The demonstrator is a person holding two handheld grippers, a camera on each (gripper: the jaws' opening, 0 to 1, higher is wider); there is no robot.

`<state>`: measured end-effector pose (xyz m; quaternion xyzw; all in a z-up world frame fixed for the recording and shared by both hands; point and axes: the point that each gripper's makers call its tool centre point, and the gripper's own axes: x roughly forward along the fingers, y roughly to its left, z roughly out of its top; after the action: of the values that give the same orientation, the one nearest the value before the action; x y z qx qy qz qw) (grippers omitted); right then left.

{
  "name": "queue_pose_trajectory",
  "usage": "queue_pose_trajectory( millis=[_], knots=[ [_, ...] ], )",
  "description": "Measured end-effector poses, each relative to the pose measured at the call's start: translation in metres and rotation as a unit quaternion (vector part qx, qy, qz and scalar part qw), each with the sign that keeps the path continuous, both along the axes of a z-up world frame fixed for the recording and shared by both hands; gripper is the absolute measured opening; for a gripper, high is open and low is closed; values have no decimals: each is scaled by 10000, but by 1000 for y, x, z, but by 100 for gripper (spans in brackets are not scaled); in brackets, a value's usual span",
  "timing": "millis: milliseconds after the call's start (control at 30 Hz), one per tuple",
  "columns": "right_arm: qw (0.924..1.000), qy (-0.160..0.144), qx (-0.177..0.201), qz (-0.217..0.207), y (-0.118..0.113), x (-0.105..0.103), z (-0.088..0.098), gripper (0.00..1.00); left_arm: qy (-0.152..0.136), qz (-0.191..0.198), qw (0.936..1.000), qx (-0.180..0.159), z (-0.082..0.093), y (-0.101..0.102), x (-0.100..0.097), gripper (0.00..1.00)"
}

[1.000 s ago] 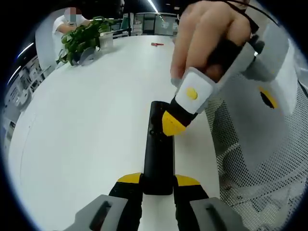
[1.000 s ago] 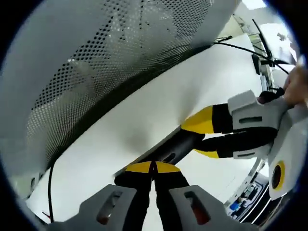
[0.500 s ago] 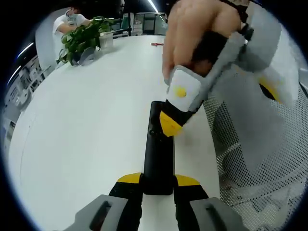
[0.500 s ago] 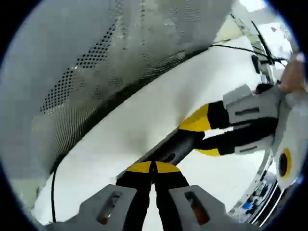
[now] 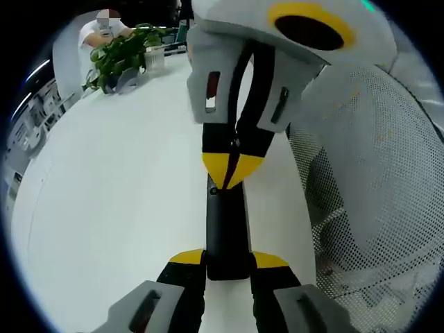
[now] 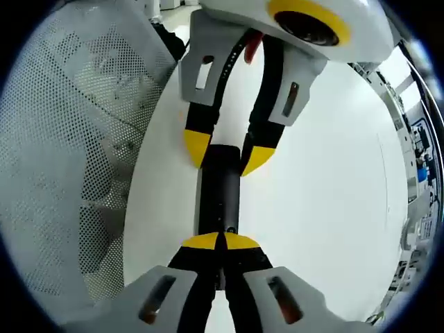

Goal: Press the specified remote control buttons in sequence, fully releasing each button before pressing the next.

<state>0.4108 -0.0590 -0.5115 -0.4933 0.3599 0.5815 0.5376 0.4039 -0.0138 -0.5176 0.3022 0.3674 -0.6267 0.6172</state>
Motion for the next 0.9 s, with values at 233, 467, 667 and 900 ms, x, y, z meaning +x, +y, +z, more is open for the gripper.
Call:
queue_pose_trajectory(
  millis=[233,467,667,900],
  knots=[
    [9717,-579,-480,2238,1,-4,-1,0,101,126,9998,-116,0,0,1,25],
    [9463,-497,-768,3102,-1,-4,-3,0,184,221,9994,-191,1,0,1,25],
    [9047,-687,-1051,4071,-1,-6,-4,0,240,288,9990,-259,1,-1,1,25],
    [9919,551,-217,1125,1,0,-1,0,226,272,9991,-237,1,-1,1,25]
  ],
)
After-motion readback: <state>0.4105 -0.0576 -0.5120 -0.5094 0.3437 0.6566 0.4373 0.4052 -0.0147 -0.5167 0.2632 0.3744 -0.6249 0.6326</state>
